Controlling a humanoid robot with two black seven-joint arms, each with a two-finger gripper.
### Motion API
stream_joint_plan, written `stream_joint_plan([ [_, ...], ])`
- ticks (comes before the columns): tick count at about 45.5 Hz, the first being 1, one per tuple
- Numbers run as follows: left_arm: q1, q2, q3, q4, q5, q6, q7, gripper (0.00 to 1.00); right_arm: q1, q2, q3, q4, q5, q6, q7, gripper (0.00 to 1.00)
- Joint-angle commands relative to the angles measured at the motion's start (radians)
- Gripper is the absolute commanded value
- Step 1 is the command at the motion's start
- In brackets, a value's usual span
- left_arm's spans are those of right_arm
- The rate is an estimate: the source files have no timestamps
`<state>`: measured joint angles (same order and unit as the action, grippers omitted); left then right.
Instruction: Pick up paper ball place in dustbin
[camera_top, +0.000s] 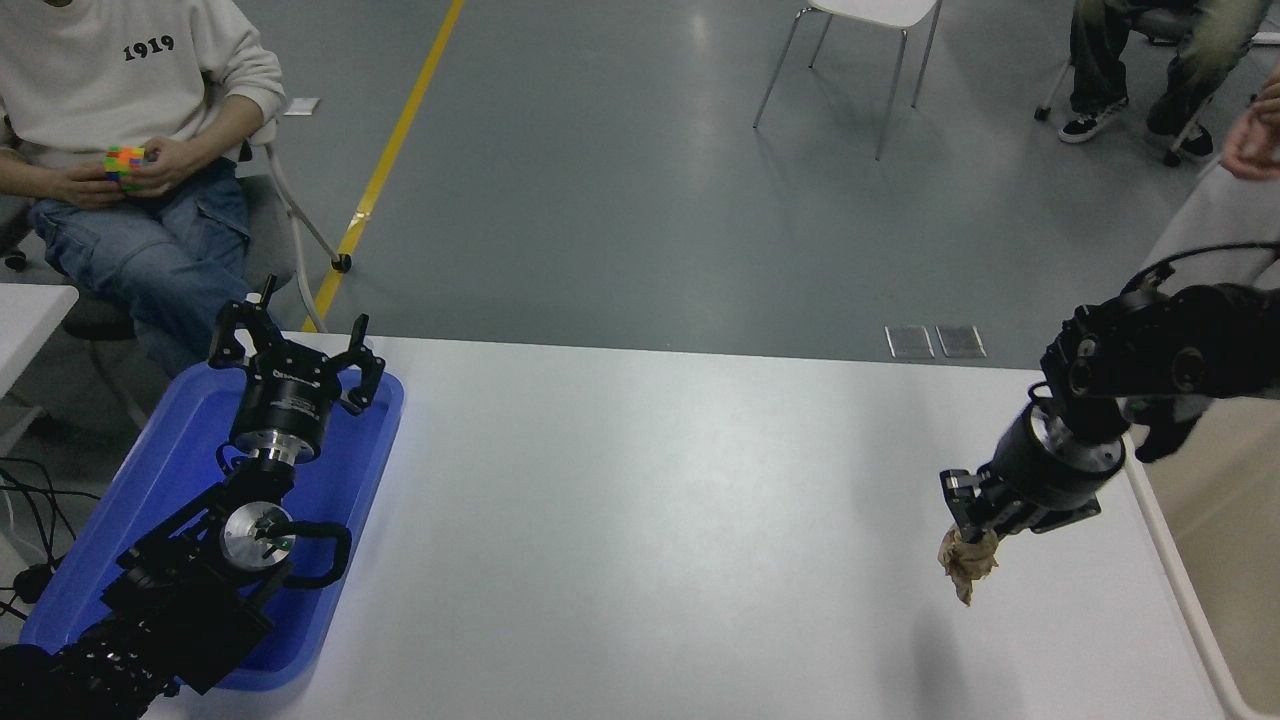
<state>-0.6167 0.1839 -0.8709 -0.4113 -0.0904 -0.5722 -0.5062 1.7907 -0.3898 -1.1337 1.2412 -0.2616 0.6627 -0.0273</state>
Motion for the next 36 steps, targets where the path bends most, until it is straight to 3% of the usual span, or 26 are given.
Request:
stream_joint_plan([
  [1,0.0,0.0,0.0,0.0,0.0,0.0,0.0,1.0,0.217,-0.032,-0.072,0.095,0.001,0.123,0.001,0.0],
  [9,0.0,-0.001,0.001,0.0,0.0,0.0,0.0,1.0,0.343,-0.081,-0.089,0.132,0.001,0.123,0.003,0.0],
  [36,0.0,0.0,0.0,0.0,0.0,0.0,0.0,1.0,0.667,-0.092,-0.215,0.133,0.045,0.123,0.004,0.0],
])
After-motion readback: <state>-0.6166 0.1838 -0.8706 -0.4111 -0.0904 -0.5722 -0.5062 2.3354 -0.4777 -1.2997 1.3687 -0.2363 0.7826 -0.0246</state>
